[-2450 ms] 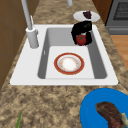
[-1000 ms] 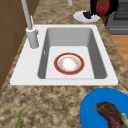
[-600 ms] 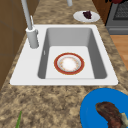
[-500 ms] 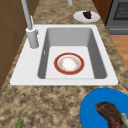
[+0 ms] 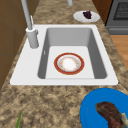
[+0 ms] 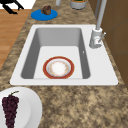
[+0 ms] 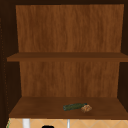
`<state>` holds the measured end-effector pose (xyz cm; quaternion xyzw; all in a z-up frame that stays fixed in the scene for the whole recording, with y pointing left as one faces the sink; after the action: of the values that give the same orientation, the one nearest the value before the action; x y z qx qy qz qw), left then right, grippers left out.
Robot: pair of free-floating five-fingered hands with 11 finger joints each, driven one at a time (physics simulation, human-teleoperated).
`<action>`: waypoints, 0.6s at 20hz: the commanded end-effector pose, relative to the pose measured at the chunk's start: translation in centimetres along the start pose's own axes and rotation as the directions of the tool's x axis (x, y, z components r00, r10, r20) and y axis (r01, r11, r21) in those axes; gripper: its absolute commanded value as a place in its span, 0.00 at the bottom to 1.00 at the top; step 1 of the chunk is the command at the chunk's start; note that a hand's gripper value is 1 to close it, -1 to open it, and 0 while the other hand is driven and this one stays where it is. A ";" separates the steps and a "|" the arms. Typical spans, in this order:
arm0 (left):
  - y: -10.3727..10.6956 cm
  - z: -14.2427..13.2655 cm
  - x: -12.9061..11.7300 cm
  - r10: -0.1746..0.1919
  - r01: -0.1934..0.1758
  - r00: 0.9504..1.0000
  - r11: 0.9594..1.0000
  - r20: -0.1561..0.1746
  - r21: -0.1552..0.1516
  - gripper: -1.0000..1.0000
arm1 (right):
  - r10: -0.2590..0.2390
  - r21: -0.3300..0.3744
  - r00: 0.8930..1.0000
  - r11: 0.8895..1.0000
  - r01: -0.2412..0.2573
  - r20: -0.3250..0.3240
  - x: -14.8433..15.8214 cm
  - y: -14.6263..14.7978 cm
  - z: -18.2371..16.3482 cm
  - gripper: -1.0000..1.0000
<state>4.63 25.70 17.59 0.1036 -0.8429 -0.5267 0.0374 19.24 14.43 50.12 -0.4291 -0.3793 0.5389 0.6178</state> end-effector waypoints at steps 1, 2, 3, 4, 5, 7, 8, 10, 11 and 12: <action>0.0 0.0 0.0 0.000 0.000 1.000 1.000 0.000 0.000 0.50 | 0.058 -0.011 0.997 0.998 -0.058 0.042 -0.2 -1.8 2.7 1.00; 0.0 0.0 0.0 0.000 0.000 1.000 1.000 0.000 0.000 0.50 | 0.059 -0.011 0.997 0.998 -0.059 0.042 -0.3 -2.3 3.4 1.00; 0.0 0.0 0.0 0.000 0.000 1.000 1.000 0.000 0.000 0.50 | 0.061 -0.011 0.997 0.998 -0.061 0.042 -0.4 -2.8 4.2 1.00; 0.0 0.0 0.0 0.000 0.000 1.000 1.000 0.000 0.000 0.50 | 0.060 -0.006 0.997 0.998 -0.059 0.041 -0.4 -3.2 4.9 1.00; 0.0 0.0 0.0 0.000 0.000 1.000 1.000 0.000 0.000 0.50 | 0.060 -0.006 0.997 0.998 -0.059 0.040 -0.5 -3.6 5.6 1.00; 0.0 0.0 0.0 0.000 0.000 1.000 1.000 0.000 0.000 0.50 | 0.064 -0.007 0.997 0.998 -0.063 0.039 -0.6 -4.5 7.1 1.00; 0.0 0.0 0.0 0.000 0.000 1.000 1.000 0.000 0.000 0.50 | 0.067 -0.007 0.997 0.998 -0.067 0.041 -0.7 -5.0 7.7 1.00; 0.0 0.0 0.0 0.000 0.000 1.000 1.000 0.000 0.000 0.50 | 0.080 -0.026 0.996 0.997 -0.079 0.042 -0.8 -6.0 9.1 1.00; 0.0 0.0 0.0 0.000 0.000 1.000 1.000 0.000 0.000 0.50 | 0.078 -0.025 0.996 0.997 -0.077 0.043 -0.8 -6.6 9.7 1.00; 0.0 0.0 0.0 0.000 0.000 1.000 1.000 0.000 0.000 0.50 | 0.072 -0.018 0.997 0.997 -0.071 0.042 -1.0 -7.3 10.2 1.00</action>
<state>4.63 25.70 17.59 0.1036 -0.8429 -0.5267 0.0374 13.05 14.43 58.32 -0.4327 -0.3756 0.5423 0.6145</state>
